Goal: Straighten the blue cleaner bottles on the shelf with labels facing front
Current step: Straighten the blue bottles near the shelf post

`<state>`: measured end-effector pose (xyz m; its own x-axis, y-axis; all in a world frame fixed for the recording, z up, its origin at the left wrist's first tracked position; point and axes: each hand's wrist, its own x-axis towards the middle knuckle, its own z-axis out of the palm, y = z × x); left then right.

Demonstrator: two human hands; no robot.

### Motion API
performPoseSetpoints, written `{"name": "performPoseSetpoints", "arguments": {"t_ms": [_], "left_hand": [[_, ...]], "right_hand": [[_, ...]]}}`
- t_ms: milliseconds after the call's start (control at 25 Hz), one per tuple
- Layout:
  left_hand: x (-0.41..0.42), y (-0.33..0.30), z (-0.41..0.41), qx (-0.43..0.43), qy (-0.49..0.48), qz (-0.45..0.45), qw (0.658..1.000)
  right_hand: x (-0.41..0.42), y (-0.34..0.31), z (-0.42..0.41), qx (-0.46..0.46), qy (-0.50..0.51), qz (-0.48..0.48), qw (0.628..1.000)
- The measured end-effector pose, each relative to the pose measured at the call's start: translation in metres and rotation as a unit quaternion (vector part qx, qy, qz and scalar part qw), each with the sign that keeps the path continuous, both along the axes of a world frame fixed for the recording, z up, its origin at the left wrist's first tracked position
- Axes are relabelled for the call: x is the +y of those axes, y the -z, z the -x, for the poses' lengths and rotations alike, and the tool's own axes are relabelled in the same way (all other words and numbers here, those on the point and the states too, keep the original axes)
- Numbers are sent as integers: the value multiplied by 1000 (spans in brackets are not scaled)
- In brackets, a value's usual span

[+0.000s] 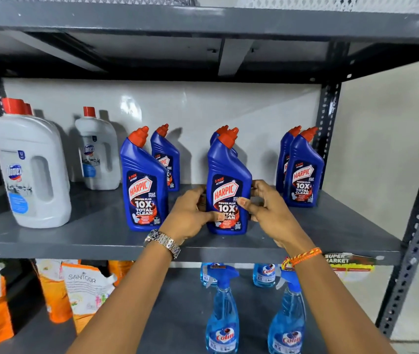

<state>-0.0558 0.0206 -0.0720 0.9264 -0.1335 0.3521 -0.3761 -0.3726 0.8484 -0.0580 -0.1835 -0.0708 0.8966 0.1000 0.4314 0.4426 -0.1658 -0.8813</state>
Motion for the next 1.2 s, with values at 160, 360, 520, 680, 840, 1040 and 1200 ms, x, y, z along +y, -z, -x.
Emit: {"name": "performPoseSetpoints", "arguments": {"t_ms": [160, 360, 520, 680, 840, 1040, 1200], "left_hand": [[-1, -2, 1, 12, 0, 12, 1000], [-6, -8, 25, 32, -38, -23, 998], [-34, -3, 76, -254, -240, 17, 937], [-132, -18, 53, -184, -38, 12, 982], [-210, -39, -42, -3, -9, -108, 994], [-230, -28, -81, -5, -14, -149, 989], [-225, -4, -46, -13, 6, -63, 998]], "right_hand": [[1, -4, 3, 9, 0, -4, 1000], [-8, -5, 4, 40, -12, -2, 999], [-79, -7, -6, -48, 188, -105, 975], [-144, -24, -39, 12, 314, -101, 944], [-164, -32, -74, 85, 125, -101, 983], [-176, -15, -75, 133, 59, -96, 985], [-191, 7, -47, 110, 39, -81, 990]]}}
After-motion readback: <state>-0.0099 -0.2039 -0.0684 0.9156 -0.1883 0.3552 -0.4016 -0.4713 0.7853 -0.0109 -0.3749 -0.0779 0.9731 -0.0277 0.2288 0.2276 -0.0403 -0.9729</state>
